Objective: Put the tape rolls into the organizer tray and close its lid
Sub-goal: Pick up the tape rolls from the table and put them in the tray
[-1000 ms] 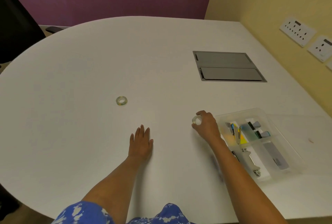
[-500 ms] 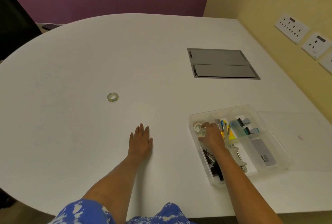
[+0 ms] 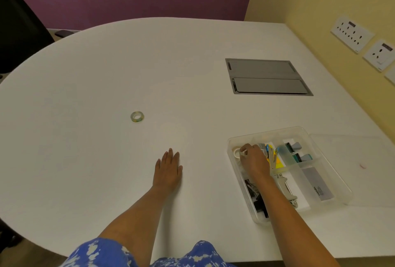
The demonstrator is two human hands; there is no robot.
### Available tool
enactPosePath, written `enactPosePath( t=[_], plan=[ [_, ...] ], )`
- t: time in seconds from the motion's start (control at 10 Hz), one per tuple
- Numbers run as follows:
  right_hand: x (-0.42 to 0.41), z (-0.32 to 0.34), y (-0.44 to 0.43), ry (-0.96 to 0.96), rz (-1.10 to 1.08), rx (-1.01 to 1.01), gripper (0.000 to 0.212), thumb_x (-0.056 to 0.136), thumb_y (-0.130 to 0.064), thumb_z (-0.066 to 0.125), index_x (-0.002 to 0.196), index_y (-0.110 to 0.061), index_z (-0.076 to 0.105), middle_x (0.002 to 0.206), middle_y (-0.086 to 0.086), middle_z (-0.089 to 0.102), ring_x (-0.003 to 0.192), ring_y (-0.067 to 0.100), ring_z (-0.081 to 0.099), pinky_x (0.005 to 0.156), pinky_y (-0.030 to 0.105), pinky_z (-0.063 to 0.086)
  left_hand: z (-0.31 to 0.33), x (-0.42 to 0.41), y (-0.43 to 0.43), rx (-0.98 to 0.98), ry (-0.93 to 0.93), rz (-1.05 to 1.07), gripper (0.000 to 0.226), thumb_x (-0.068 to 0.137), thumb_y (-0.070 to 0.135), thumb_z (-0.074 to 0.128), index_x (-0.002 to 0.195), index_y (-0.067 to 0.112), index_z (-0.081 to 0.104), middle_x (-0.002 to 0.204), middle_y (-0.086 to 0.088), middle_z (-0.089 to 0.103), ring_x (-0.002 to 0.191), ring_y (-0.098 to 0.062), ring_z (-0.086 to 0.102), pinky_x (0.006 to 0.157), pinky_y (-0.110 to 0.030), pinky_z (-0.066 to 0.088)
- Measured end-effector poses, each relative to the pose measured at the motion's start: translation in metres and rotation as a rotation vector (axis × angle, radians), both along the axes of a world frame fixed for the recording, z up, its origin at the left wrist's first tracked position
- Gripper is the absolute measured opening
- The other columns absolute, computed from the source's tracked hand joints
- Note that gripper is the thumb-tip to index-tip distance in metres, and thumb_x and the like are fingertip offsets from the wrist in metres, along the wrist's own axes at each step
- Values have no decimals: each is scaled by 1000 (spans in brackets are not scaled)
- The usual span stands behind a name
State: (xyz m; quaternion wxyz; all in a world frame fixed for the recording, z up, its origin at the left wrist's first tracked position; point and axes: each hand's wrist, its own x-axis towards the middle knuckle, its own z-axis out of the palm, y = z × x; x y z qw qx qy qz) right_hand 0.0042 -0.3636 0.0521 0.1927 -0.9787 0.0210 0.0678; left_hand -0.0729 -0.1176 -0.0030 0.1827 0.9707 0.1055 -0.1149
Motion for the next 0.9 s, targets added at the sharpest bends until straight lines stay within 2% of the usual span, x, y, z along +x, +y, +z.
enactPosePath(
  t=[0.1,0.3,0.6,0.7,0.9],
  plan=[
    [8,10,13,-79,-28,67,21,91,-8,54,112,-8,60,116,16,58,101,31,60,74,37,51,0,1,9,2,-4,8,52,103,28,27,151,15,11,161,-7,0,149,-22,1,122,-40,5],
    [24,21,59,-149,35,111,21,93,-14,55,113,-11,60,118,13,58,110,28,55,78,38,51,1,3,35,4,-3,38,52,103,28,27,151,15,12,161,-7,1,149,-22,2,122,-40,6],
    [38,13,160,-51,220,69,28,96,-18,51,123,-12,53,131,10,50,121,25,47,85,36,49,-4,11,91,2,-28,75,51,103,28,26,151,15,12,162,-6,1,149,-21,2,123,-38,5],
    [45,7,207,-22,298,52,30,96,-18,50,126,-12,50,133,10,48,123,25,46,85,36,50,-11,18,118,8,-44,69,53,101,35,20,151,16,14,162,-4,3,149,-20,4,122,-37,5],
    [62,-4,271,4,392,10,33,96,-17,50,128,-10,48,133,12,48,123,27,46,85,37,50,-28,29,159,22,-150,57,88,77,56,-15,151,19,17,161,-1,9,149,-19,8,121,-36,5]
  ],
)
